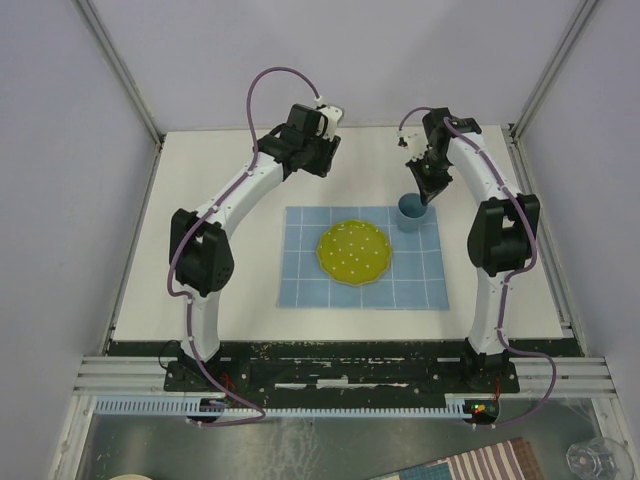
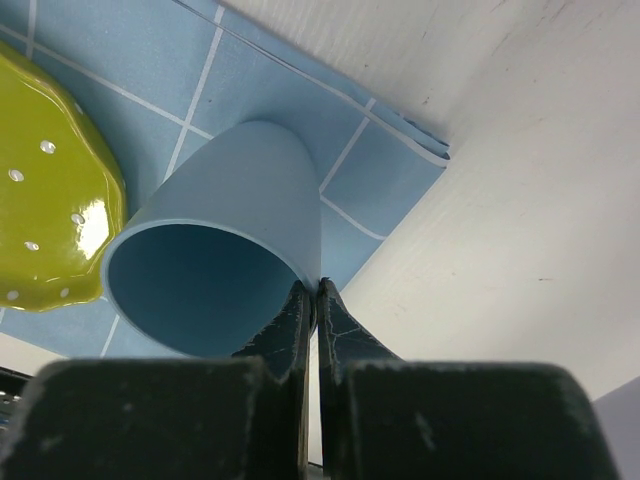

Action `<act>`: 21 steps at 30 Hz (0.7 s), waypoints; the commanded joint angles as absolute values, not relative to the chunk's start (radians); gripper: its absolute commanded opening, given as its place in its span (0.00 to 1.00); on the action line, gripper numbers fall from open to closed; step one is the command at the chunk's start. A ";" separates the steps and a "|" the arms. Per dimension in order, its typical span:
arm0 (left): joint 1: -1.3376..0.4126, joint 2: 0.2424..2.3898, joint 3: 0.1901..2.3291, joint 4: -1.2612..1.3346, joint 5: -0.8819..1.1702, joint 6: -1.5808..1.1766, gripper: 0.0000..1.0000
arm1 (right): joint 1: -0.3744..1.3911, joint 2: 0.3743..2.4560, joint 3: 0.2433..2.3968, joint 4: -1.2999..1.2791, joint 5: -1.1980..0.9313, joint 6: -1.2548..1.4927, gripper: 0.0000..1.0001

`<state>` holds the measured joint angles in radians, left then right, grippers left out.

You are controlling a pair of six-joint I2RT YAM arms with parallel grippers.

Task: Set the dinner table for one person
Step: Place the cup on the napkin.

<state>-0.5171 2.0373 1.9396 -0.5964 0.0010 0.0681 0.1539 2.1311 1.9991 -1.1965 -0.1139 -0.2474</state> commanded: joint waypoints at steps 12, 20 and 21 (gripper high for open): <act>-0.515 2.013 1.976 -0.571 0.007 0.084 0.51 | 0.149 2.154 2.048 -1.194 -0.099 -0.215 0.44; -0.515 2.018 1.986 -0.575 0.008 0.086 0.51 | 0.149 2.148 2.061 -1.185 -0.093 -0.198 0.50; -0.514 2.018 1.986 -0.574 0.008 0.087 0.51 | 0.148 2.147 2.077 -1.191 -0.094 -0.193 0.50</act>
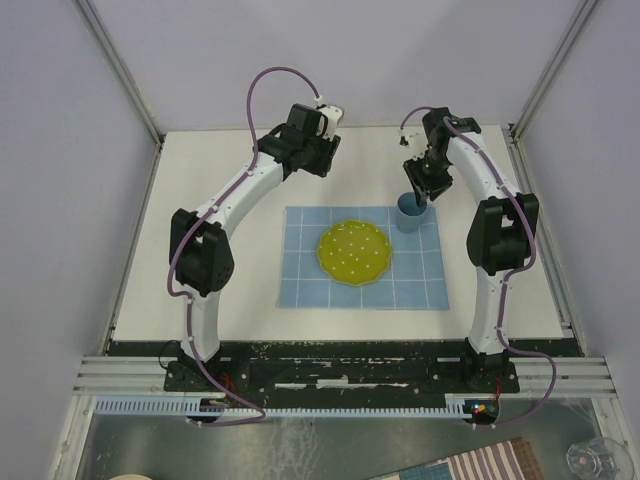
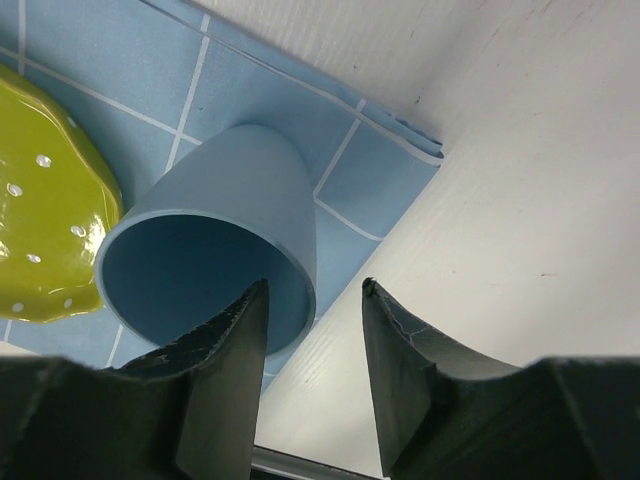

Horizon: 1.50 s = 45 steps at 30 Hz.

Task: Set the dinner table for one person
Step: Place the cup on the napkin, then pick up the fork at the center of the board.

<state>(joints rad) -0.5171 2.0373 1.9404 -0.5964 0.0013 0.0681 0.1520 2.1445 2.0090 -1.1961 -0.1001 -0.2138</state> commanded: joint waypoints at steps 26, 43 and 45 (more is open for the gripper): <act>-0.231 2.278 2.099 -0.506 -0.146 0.399 0.52 | 0.024 2.000 2.101 -1.108 -0.238 -0.185 0.61; -0.190 2.549 2.341 -0.531 -0.043 0.444 0.59 | -0.034 1.913 1.986 -1.071 -0.151 -0.206 0.60; -0.189 2.550 2.327 -0.537 -0.044 0.427 0.59 | -0.036 1.909 1.986 -1.072 -0.142 -0.211 0.61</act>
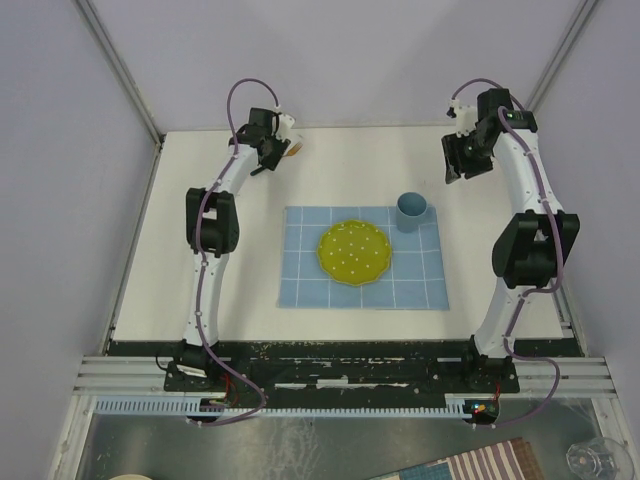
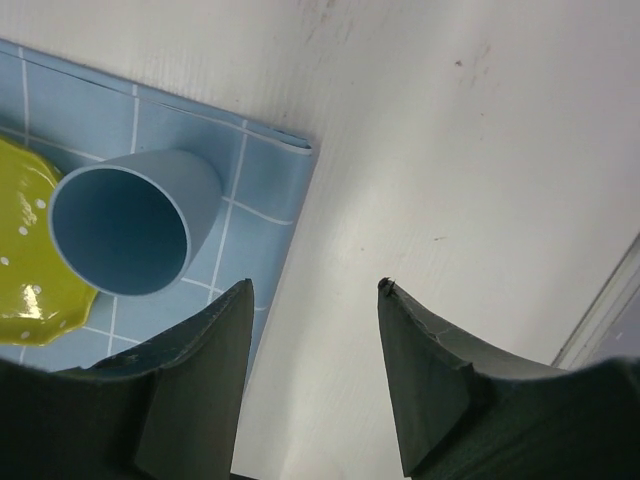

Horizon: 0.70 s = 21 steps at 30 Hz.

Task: Set the dinner table for one person
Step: Pick up the fork at the center of the board.

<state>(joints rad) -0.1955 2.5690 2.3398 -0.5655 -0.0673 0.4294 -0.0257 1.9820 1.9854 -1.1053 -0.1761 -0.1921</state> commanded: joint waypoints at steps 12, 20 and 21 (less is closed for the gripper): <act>-0.187 2.557 2.274 -0.548 -0.063 0.433 0.58 | -0.040 1.947 2.034 -1.089 -0.128 -0.216 0.61; -0.158 2.616 2.319 -0.566 -0.009 0.381 0.57 | -0.041 1.936 1.978 -1.081 -0.110 -0.225 0.60; -0.151 2.627 2.332 -0.577 0.005 0.366 0.56 | -0.041 1.936 1.974 -1.083 -0.110 -0.227 0.61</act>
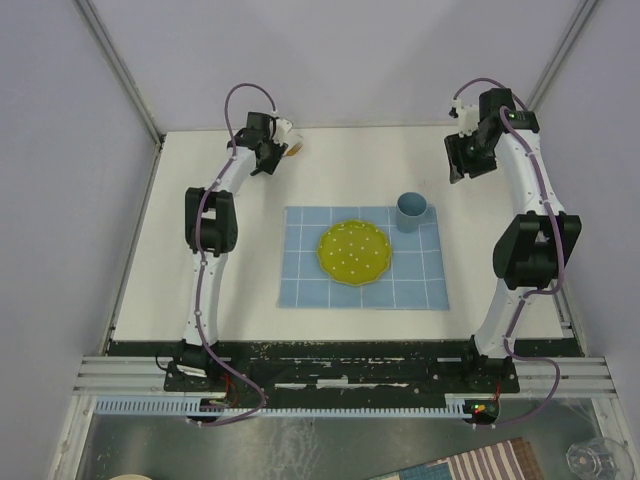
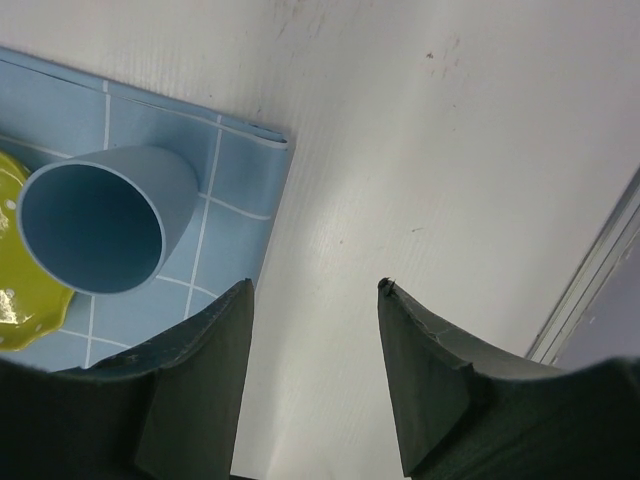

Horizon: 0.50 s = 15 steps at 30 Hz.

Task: Set the dinner table for one person
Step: Pick up the fork at the center of the board.

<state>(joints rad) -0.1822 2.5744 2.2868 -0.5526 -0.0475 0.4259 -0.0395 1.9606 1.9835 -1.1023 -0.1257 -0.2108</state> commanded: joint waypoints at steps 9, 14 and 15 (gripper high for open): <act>-0.131 2.663 2.347 -0.672 0.104 0.284 0.57 | -0.041 1.938 1.957 -1.089 -0.100 -0.236 0.60; -0.130 2.677 2.347 -0.758 0.166 0.280 0.57 | -0.042 1.947 1.969 -1.093 -0.089 -0.238 0.61; -0.130 2.682 2.347 -0.773 0.164 0.282 0.57 | -0.042 1.950 1.973 -1.094 -0.088 -0.239 0.61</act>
<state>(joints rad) -0.1303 2.6087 2.3474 -0.5976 0.1017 0.3195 -0.0395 1.9606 1.9591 -1.1057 -0.1028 -0.2291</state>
